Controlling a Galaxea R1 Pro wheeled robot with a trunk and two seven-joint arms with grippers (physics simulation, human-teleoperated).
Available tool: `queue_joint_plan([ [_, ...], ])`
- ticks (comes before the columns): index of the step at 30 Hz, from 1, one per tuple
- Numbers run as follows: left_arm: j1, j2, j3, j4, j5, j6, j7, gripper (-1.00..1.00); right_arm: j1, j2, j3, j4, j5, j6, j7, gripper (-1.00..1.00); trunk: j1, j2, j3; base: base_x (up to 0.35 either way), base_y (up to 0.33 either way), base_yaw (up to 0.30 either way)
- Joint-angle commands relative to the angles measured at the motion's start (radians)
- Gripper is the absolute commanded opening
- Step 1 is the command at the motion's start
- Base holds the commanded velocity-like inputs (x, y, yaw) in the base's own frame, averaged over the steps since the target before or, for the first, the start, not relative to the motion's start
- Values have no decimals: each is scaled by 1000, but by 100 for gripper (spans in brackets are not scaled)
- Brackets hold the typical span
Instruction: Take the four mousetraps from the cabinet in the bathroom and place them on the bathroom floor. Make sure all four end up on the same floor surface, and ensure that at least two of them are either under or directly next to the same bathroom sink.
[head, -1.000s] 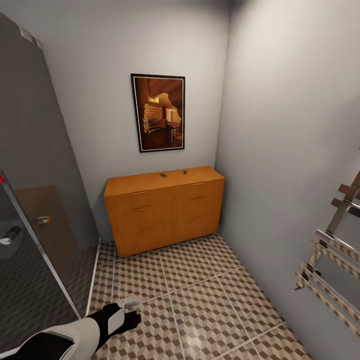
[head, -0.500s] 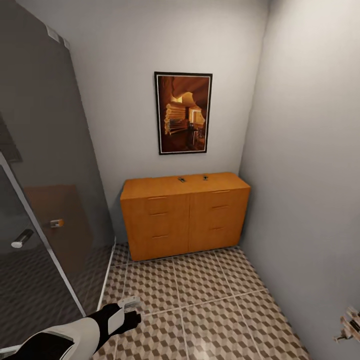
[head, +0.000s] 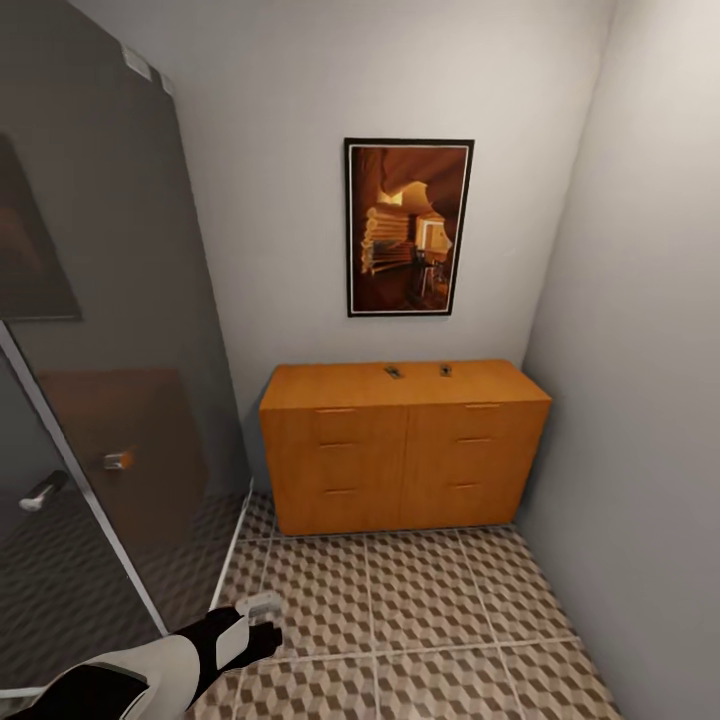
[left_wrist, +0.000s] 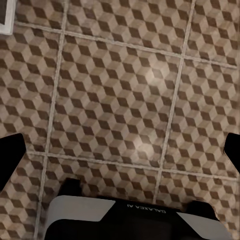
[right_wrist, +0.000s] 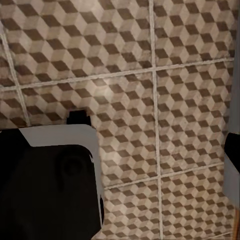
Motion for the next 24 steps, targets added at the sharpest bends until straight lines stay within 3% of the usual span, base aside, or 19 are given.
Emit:
queue_joint_plan([
  [1, -2, -1, -9, 2, 10, 2, 3, 100, -1, 0, 7, 1, -9, 2, -1, 100, 1, -2, -2, 331, -161, 89],
  [24, -2, -3, -10, 2, 10, 2, 3, 100, -1, 0, 7, 1, -9, 2, -1, 100, 1, -2, -2, 318, -181, 19],
])
